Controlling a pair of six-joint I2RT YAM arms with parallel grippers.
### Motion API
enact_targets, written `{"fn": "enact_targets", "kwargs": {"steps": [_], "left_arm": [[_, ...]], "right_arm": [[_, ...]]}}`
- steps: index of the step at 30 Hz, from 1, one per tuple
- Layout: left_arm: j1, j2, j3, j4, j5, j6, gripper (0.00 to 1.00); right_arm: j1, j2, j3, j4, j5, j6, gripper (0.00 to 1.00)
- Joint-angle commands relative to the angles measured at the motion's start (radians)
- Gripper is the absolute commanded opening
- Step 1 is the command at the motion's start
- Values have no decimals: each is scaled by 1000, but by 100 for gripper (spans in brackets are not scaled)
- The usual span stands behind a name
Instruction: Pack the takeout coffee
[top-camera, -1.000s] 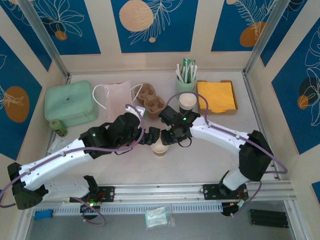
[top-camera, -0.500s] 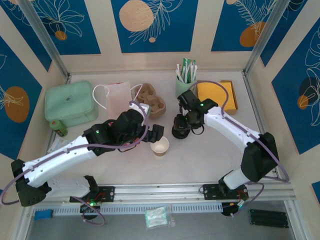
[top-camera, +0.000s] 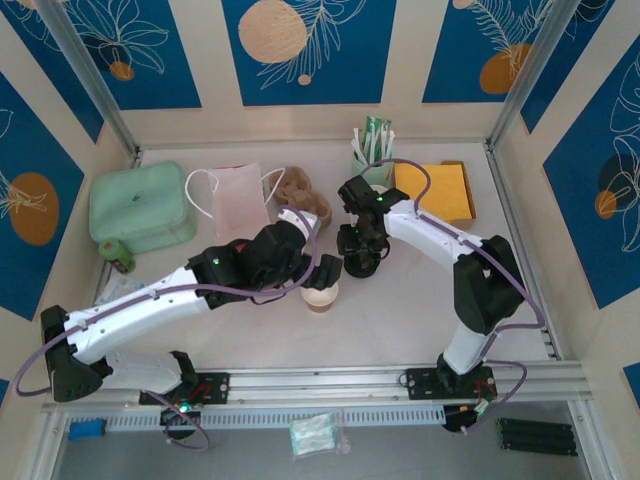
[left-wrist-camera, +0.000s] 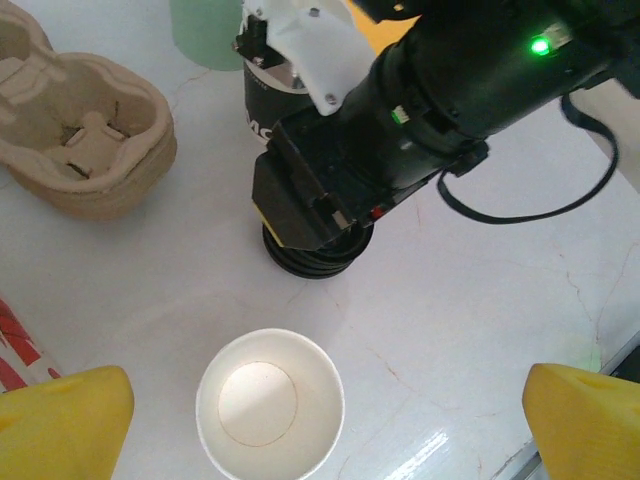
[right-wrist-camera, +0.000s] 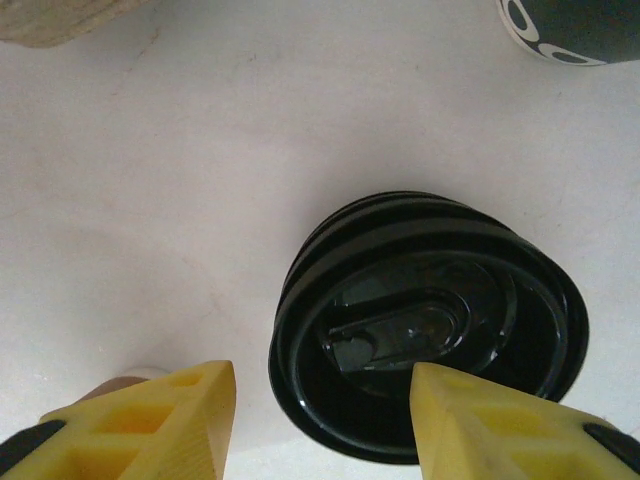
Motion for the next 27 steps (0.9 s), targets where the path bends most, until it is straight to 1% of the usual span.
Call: {"fn": "enact_targets", "kwargs": {"steps": [1,11,17,27], "left_arm": [[-14,7,38,22,12,11,100],[-22,10,37,29,11,12,99],[-26,9,31,35,11,13,99],[-30,14,30,43,14,13,99]], "right_arm": [[8,28,32,-7,10,-14,50],[-8,53,4,5,27,-14,47],[-35,0,-62,18,29,-11,46],[-114,-122,-174,18,35,-19,44]]}}
